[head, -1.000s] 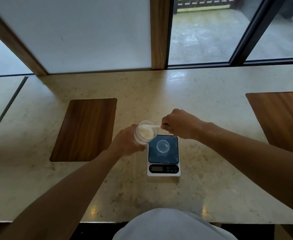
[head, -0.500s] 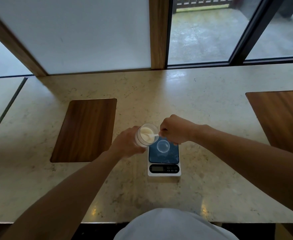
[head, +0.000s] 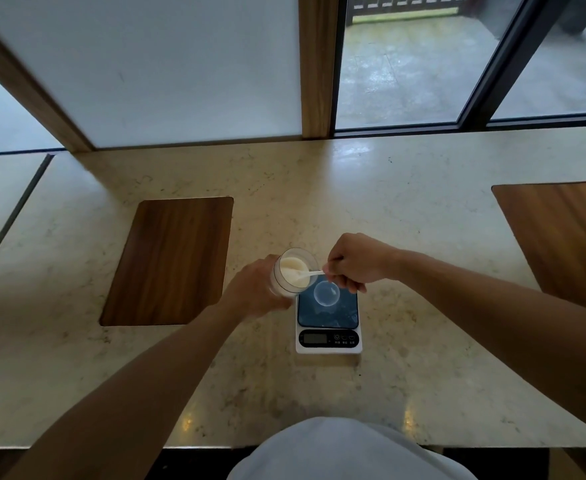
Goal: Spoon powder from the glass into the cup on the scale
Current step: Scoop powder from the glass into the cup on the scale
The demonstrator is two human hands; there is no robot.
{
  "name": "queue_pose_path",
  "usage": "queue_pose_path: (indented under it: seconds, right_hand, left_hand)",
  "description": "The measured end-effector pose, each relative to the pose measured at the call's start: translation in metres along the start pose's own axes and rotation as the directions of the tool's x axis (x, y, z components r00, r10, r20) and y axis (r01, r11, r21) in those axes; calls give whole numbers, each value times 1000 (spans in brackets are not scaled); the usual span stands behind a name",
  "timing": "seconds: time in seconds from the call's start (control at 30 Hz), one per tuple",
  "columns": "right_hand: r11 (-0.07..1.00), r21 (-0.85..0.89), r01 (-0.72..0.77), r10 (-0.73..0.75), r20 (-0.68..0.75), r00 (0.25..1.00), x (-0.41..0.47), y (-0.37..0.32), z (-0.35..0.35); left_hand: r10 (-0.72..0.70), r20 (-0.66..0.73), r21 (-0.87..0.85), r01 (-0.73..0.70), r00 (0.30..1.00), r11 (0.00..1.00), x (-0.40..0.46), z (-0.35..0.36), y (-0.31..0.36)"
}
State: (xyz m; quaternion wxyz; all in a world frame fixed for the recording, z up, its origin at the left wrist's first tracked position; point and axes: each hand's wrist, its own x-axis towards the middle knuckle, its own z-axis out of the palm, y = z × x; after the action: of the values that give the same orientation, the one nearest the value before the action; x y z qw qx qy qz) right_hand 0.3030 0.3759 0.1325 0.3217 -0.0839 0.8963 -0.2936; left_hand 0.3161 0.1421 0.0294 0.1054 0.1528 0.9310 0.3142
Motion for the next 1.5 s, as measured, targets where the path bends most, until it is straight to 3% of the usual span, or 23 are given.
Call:
queue_pose_path:
  seconds: [0.9,1.17,1.5]
  right_hand:
    - [981,177,82,-48,-184,982,-29,55,6]
    - [983,179,-23,50,-147,988,-26,85,29]
    - [967,178,-180,209,-155,966,-19,103,61]
  left_hand:
    - [-81,-25,-141,77,996,987,-16,1,-11]
    - [-131,-13,-129,128,991,983,-26,2,-31]
    - [-97,-1,-112,96,995,989,-31,6,-35]
